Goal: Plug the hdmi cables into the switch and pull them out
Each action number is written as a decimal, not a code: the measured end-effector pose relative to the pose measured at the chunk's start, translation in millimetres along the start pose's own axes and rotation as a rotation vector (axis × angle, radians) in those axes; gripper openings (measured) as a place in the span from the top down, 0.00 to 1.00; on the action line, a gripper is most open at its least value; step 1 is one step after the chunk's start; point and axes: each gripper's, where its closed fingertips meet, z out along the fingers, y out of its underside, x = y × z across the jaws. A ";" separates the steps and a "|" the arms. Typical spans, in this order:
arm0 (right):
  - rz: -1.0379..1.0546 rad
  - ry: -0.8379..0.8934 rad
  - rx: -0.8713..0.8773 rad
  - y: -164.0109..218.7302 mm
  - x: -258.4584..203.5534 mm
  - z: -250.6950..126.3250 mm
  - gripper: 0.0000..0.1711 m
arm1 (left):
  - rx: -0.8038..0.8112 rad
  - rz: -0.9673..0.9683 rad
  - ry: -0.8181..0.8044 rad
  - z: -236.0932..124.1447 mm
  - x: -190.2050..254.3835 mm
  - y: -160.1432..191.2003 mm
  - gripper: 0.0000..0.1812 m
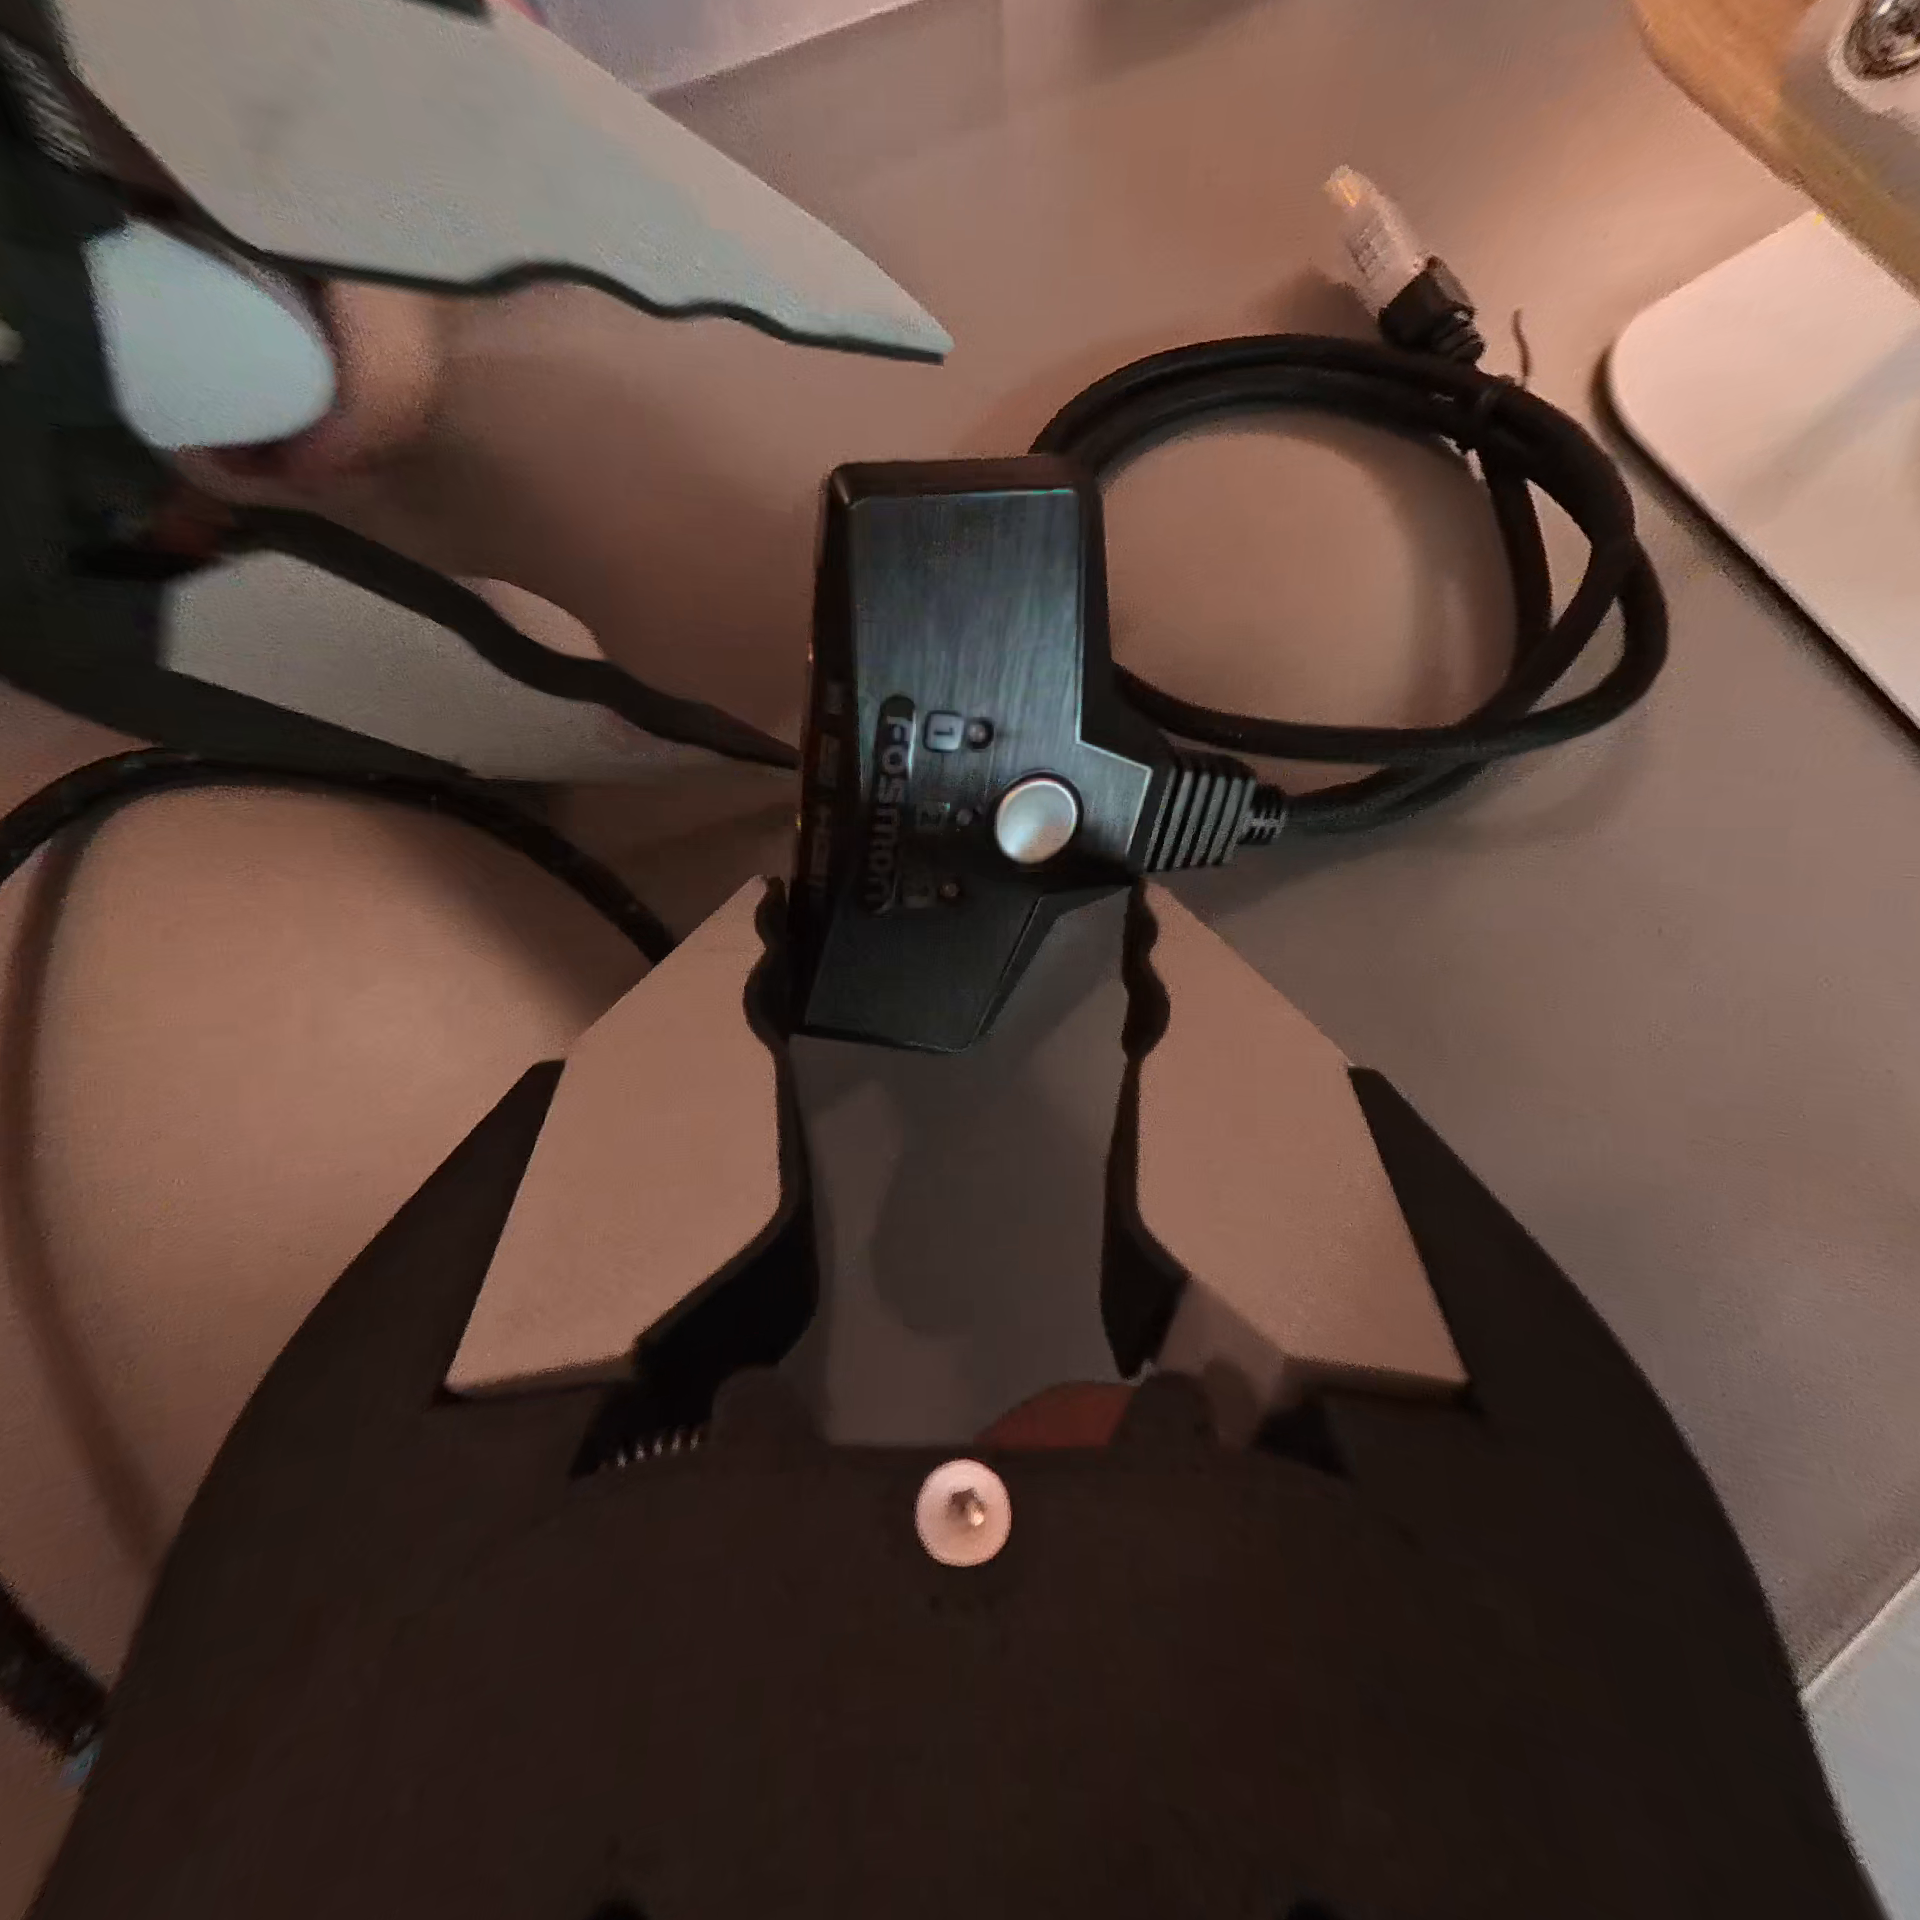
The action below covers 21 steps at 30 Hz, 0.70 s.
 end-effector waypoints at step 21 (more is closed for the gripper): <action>-0.569 0.164 0.138 -10.0 -3.6 -31.8 0.88 | 0.166 0.214 -0.124 -17.2 1.9 -33.4 0.87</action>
